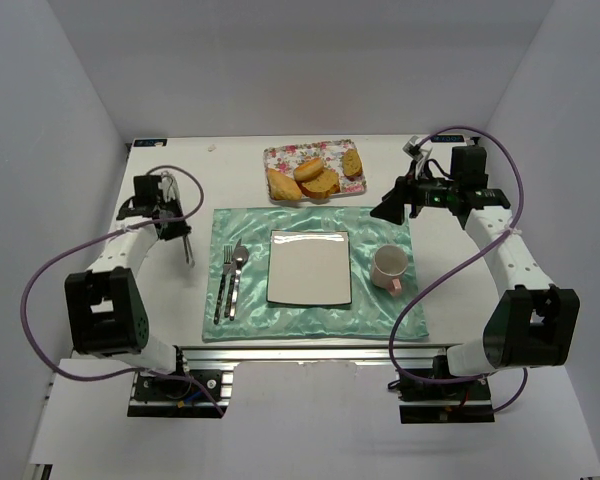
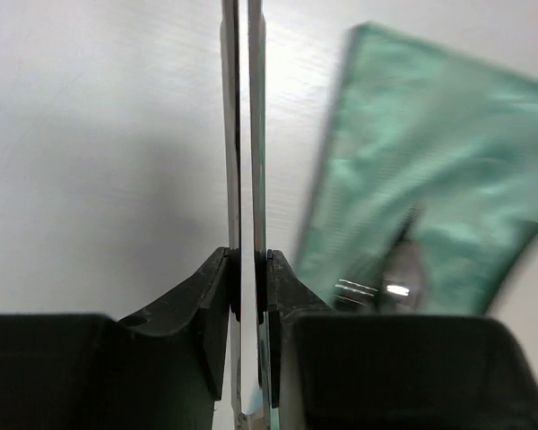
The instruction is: Place the bread
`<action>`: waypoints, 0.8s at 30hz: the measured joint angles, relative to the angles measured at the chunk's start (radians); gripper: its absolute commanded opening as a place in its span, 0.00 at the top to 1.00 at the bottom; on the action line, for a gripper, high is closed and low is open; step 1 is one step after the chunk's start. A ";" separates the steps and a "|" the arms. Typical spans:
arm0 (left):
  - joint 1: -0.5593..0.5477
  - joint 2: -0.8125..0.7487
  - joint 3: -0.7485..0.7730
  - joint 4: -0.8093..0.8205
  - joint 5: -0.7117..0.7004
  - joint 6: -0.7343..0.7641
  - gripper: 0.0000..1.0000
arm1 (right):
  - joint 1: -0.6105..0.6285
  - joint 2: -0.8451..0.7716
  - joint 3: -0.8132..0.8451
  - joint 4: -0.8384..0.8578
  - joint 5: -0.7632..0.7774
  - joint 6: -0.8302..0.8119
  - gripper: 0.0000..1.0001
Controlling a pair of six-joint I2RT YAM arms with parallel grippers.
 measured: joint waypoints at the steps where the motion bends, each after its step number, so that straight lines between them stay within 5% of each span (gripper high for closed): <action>1: -0.008 -0.029 0.020 -0.012 0.031 -0.011 0.68 | -0.001 0.000 0.000 0.000 0.000 0.001 0.23; 5: -0.085 -0.046 0.180 -0.048 0.146 -0.052 0.58 | -0.006 0.000 0.000 0.002 -0.003 0.006 0.23; 11: -0.260 0.034 0.373 -0.059 0.327 -0.142 0.55 | -0.019 0.000 0.000 0.023 -0.008 0.027 0.23; 18: -0.314 0.201 0.485 -0.035 0.475 -0.273 0.51 | -0.044 -0.013 -0.026 0.041 -0.011 0.037 0.23; 24: -0.377 0.406 0.752 -0.042 0.525 -0.314 0.50 | -0.090 -0.036 -0.031 0.047 -0.024 0.054 0.23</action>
